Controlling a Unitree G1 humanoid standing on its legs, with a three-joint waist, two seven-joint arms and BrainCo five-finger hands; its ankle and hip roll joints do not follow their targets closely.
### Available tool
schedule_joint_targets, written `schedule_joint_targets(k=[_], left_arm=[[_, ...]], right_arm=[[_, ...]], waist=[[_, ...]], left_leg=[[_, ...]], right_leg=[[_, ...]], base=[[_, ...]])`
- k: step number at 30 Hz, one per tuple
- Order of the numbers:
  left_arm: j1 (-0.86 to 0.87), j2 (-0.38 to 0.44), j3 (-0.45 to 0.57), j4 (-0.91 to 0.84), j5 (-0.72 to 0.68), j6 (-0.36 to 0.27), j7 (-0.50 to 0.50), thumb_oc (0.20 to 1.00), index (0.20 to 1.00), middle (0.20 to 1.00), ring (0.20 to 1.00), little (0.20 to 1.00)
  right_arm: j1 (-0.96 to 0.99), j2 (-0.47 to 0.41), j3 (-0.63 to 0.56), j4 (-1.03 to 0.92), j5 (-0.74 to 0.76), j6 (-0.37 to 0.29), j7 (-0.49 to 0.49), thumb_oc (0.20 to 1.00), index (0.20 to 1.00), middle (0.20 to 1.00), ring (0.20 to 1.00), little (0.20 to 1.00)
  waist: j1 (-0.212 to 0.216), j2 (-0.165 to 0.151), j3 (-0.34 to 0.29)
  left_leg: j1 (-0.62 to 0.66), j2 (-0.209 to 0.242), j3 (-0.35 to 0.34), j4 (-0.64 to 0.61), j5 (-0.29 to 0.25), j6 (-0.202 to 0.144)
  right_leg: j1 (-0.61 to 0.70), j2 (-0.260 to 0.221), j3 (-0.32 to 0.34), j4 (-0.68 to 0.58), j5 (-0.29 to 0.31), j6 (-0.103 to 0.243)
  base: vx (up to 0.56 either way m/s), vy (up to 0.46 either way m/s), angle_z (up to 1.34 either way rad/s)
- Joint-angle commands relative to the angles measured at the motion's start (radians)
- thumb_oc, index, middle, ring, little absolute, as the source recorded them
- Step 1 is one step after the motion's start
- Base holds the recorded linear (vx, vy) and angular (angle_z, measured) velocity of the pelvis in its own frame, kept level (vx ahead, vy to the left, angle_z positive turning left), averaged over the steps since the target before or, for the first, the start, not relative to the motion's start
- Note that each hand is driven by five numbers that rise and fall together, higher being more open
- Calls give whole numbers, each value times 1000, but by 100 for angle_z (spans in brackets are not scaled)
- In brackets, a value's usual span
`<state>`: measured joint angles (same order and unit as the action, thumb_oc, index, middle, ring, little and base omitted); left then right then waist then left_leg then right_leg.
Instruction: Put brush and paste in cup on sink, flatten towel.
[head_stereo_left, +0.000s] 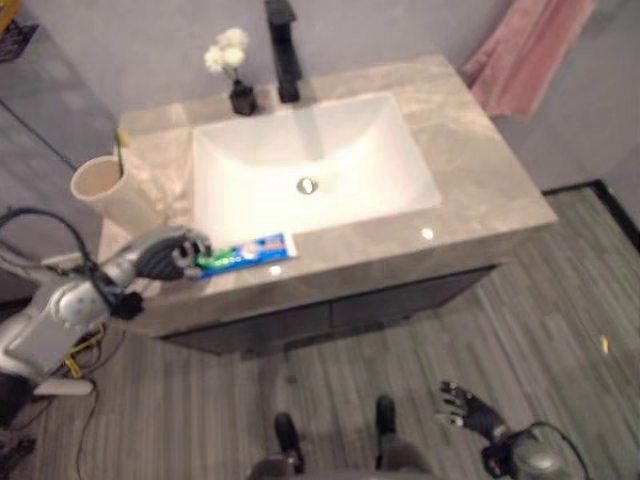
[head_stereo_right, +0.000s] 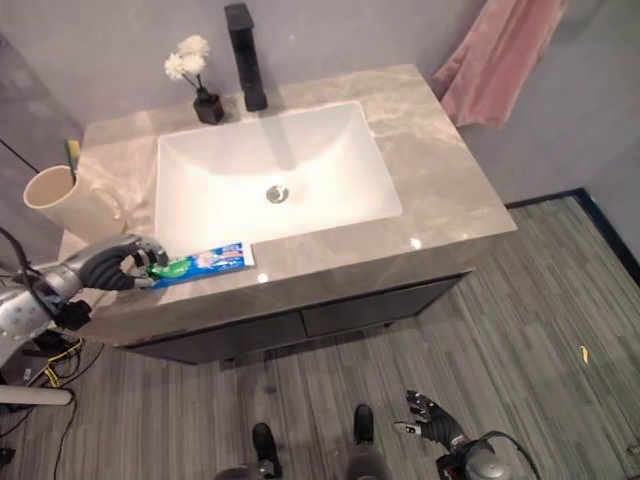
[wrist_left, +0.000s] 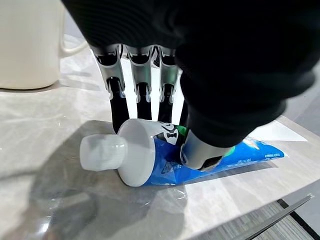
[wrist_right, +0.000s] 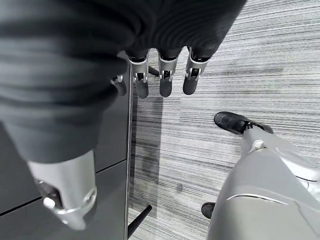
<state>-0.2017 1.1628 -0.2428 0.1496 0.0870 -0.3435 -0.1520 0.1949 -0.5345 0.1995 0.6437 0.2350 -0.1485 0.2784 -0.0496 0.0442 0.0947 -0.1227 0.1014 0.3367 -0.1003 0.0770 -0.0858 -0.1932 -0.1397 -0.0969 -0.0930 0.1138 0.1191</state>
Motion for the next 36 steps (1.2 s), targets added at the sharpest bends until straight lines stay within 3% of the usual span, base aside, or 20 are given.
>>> schedule_joint_targets(k=[1,3,18,36], left_arm=[[67,-57,-16,38,84,14,-16,658,658,658,658,658],[85,-64,-4,34,85,20,-25,1000,1000,1000,1000,1000],[116,-74,32,14,84,27,-33,1000,1000,1000,1000,1000],[133,-194,20,75,214,43,29,1000,1000,1000,1000,1000]], right_arm=[[-3,-32,-20,-55,-13,-32,-5,1000,1000,1000,1000,1000],[0,-34,-22,-54,-15,-31,-4,1000,1000,1000,1000,1000],[-1,-23,-13,-38,-25,-24,3,1000,1000,1000,1000,1000],[1,-17,-28,-41,-19,-16,-4,1000,1000,1000,1000,1000]], waist=[[-7,-32,11],[-6,-29,9],[5,-16,-10],[4,-24,2]], left_leg=[[29,51,-64,13,-52,-16],[37,51,-64,13,-55,-16],[86,54,-78,13,-64,-18],[75,55,-74,13,-63,-15]], right_leg=[[-21,-75,-33,6,45,57],[-11,-75,-34,6,41,57],[57,-74,-58,6,17,50],[40,-71,-51,6,17,45]], base=[[-3,-9,-4],[0,0,0],[-3,-3,2],[-1,0,1]])
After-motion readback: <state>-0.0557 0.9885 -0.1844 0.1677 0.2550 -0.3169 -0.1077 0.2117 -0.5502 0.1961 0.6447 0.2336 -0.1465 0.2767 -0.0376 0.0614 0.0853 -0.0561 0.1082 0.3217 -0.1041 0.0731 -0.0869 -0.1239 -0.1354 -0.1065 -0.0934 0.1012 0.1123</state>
